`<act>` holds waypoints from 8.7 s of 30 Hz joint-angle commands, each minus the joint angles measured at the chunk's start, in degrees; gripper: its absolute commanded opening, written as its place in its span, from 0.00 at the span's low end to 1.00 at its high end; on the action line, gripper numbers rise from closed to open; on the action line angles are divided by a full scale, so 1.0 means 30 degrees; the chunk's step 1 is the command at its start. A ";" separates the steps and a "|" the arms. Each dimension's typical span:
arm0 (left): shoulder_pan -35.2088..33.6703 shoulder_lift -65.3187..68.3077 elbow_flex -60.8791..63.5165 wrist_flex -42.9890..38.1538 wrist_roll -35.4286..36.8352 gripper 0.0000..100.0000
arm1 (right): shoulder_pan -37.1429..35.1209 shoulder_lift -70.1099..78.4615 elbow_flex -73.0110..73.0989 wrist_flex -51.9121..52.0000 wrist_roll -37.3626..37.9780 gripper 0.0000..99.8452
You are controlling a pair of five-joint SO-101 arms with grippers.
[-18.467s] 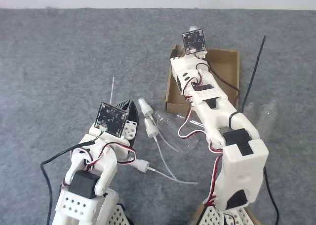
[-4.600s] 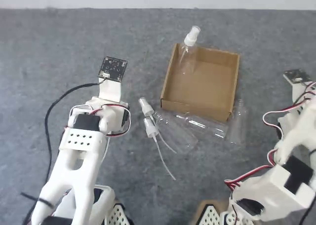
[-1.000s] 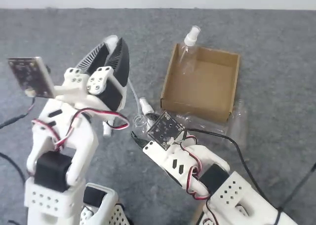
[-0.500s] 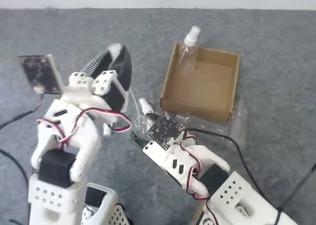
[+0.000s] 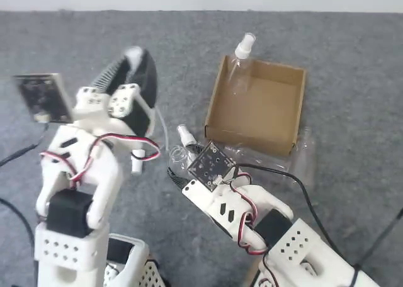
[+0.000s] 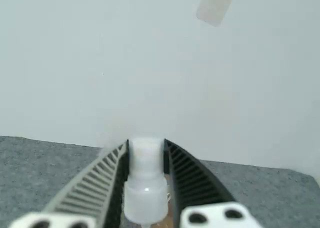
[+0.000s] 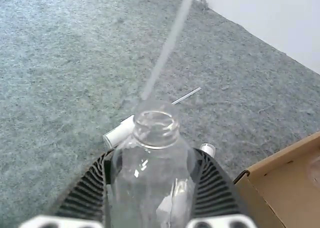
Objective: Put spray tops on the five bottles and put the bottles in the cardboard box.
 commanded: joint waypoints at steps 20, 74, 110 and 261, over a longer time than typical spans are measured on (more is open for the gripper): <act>0.0938 -0.0293 0.0425 -0.1377 -0.0176 0.01 | -0.0015 -0.0630 -0.0234 -0.0337 -0.0234 0.01; 0.2139 -0.0322 0.3883 0.2022 -0.2139 0.01 | 0.1480 -0.0601 0.0586 -0.4352 -0.3018 0.01; -0.3048 -0.2608 0.5201 0.1231 -0.3048 0.13 | 0.1978 0.7487 -0.1172 -1.0066 -0.3136 0.01; 0.2872 -1.0081 1.4813 -0.0498 -0.7941 0.00 | 1.3846 1.0593 -1.4300 0.1597 -0.1201 0.01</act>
